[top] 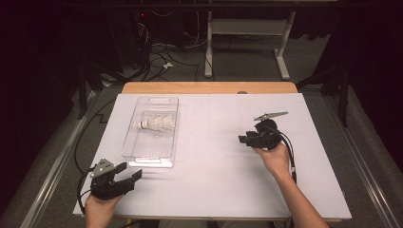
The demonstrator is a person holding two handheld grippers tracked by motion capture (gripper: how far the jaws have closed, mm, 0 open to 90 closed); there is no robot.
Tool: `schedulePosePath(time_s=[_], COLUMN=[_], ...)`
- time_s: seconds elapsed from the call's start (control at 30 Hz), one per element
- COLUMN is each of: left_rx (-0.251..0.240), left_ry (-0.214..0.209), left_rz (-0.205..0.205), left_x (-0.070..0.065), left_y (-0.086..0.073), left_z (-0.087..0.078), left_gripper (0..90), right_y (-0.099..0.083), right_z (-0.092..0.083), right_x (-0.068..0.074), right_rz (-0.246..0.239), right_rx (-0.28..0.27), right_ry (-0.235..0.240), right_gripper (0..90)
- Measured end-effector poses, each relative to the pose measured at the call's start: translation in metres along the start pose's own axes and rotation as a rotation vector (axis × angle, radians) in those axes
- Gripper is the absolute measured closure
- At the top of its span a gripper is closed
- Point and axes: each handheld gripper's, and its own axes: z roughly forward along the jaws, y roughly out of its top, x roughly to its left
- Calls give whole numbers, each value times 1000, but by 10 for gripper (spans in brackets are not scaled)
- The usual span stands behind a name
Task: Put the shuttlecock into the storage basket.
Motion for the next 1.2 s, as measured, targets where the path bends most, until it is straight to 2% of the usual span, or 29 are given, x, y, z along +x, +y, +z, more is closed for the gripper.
schedulePosePath(time_s=[1.2], left_rx=[1], left_ry=[0], left_rz=[-1], left_x=[0], left_y=[0], left_z=[0], left_gripper=[317], right_y=[-30], right_z=[-12], right_x=[-9], right_rz=[14], right_rx=[-20], right_ry=[-27], right_gripper=[532])
